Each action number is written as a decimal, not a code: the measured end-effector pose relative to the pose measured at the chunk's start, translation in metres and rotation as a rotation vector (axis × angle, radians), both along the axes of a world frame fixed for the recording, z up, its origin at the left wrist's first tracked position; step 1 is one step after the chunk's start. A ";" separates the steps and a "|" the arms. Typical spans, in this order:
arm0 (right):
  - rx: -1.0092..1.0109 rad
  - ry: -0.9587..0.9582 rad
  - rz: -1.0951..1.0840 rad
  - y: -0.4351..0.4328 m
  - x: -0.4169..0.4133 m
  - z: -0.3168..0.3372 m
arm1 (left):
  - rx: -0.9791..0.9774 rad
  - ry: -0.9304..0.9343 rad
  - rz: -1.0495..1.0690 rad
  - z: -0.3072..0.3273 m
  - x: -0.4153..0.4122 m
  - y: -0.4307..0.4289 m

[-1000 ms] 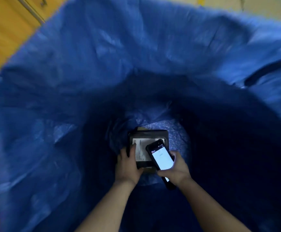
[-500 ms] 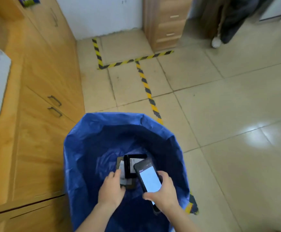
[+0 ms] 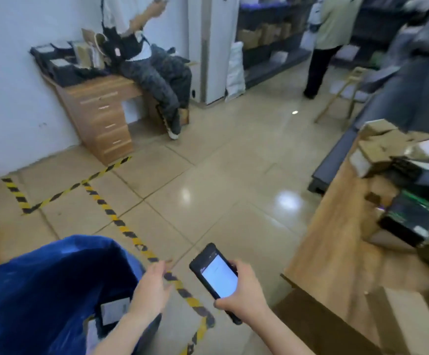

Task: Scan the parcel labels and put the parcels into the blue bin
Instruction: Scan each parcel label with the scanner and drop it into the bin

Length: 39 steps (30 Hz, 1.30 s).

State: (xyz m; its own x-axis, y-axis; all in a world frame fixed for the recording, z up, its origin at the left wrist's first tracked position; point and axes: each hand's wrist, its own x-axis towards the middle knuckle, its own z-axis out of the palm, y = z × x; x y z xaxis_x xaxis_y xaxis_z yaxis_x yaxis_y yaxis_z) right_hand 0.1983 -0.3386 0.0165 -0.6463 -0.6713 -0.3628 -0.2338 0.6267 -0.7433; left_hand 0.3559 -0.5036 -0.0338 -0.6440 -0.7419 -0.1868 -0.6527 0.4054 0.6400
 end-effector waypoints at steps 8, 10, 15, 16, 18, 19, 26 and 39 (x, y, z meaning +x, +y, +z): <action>0.086 0.106 -0.417 0.206 -0.083 0.031 | 0.040 -0.022 -0.546 0.029 -0.169 0.153; 0.124 0.109 -0.532 0.248 -0.093 0.029 | 0.034 -0.017 -0.662 0.030 -0.204 0.185; 0.222 0.093 -0.772 0.328 -0.111 0.023 | -0.060 -0.015 -0.924 0.028 -0.281 0.257; 0.237 0.090 -0.803 0.340 -0.115 0.022 | -0.079 -0.008 -0.984 0.028 -0.295 0.270; 0.282 0.088 -0.853 0.359 -0.122 0.022 | -0.130 0.001 -1.106 0.025 -0.320 0.292; 0.309 0.082 -0.874 0.366 -0.126 0.022 | -0.166 -0.002 -1.167 0.023 -0.332 0.300; 0.442 0.022 -0.934 0.397 -0.147 0.021 | -0.441 -0.052 -1.662 0.012 -0.401 0.337; 0.431 0.038 -0.885 0.406 -0.155 0.024 | -0.359 -0.137 -1.457 0.019 -0.419 0.307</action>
State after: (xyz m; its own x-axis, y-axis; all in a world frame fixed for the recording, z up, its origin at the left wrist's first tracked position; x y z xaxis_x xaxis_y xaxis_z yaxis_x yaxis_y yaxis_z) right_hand 0.0436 0.0677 0.0403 -0.8683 0.2450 -0.4312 0.4311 0.8027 -0.4120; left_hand -0.0627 -0.1968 -0.0146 -0.8295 0.4954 -0.2578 0.4029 0.8505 0.3382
